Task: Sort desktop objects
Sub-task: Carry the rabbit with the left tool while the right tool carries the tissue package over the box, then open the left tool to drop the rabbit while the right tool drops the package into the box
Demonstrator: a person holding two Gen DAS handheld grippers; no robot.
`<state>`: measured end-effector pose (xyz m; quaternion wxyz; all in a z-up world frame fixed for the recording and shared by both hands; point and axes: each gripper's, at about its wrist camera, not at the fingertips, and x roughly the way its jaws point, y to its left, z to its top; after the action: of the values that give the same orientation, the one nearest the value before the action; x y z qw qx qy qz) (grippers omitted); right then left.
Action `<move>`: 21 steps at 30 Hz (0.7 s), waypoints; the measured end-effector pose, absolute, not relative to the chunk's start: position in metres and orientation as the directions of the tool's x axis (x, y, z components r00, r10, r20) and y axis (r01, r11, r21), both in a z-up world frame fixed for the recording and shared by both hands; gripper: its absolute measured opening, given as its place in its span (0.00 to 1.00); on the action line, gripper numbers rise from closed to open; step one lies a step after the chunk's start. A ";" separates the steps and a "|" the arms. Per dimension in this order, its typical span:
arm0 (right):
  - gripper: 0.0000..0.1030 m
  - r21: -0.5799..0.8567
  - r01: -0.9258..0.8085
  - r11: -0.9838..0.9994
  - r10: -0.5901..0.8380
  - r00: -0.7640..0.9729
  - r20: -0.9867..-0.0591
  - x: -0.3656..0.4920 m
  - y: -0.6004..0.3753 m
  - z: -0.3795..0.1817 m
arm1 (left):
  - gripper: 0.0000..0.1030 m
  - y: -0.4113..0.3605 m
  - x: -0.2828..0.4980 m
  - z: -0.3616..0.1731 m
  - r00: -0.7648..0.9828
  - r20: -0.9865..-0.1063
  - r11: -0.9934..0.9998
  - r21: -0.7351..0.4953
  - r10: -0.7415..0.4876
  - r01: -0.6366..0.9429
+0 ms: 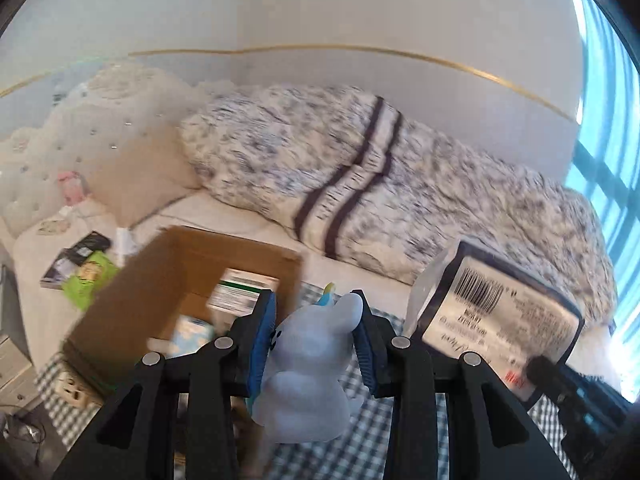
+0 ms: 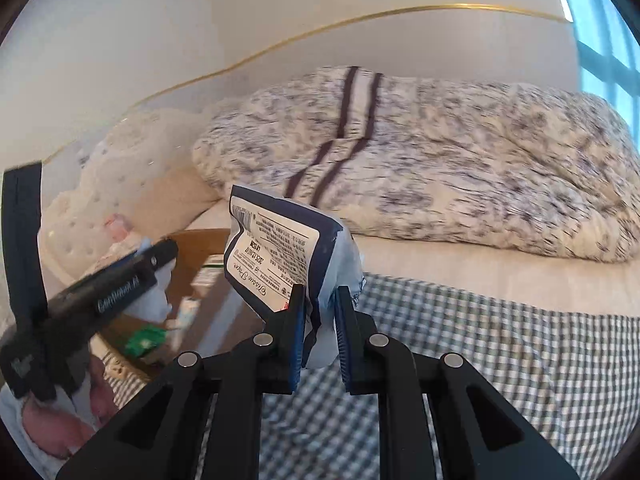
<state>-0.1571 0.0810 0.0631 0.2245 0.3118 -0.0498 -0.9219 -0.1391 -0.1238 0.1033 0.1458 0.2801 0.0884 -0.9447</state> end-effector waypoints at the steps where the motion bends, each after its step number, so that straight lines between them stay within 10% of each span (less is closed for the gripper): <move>1: 0.13 0.231 0.401 -0.887 -0.458 -0.696 -0.553 -0.156 0.069 0.065 | 0.37 -0.135 -0.136 0.104 -0.795 -0.555 -0.935 -0.082 -0.246 0.346; 14: 0.16 0.175 0.522 -0.835 -0.510 -0.615 -0.601 -0.169 -0.088 0.050 | 0.37 -0.239 -0.122 0.065 -0.712 -0.645 -0.903 -0.080 -0.276 0.423; 17: 0.39 0.150 0.505 -0.850 -0.481 -0.626 -0.614 -0.175 -0.104 0.046 | 0.46 -0.246 -0.124 0.057 -0.721 -0.656 -0.919 -0.104 -0.224 0.380; 19: 0.76 0.125 0.439 -0.890 -0.415 -0.665 -0.621 -0.179 -0.104 0.046 | 0.99 -0.250 -0.125 0.054 -0.716 -0.665 -0.927 -0.094 -0.214 0.364; 21: 0.91 0.171 0.405 -0.898 -0.420 -0.673 -0.609 -0.183 -0.091 0.047 | 1.00 -0.252 -0.122 0.052 -0.740 -0.640 -0.934 -0.095 -0.208 0.345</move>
<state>-0.1832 -0.0907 0.0470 0.2254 0.3357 -0.0107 -0.9145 -0.1218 -0.2520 0.0517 0.1492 0.3282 0.1043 -0.9269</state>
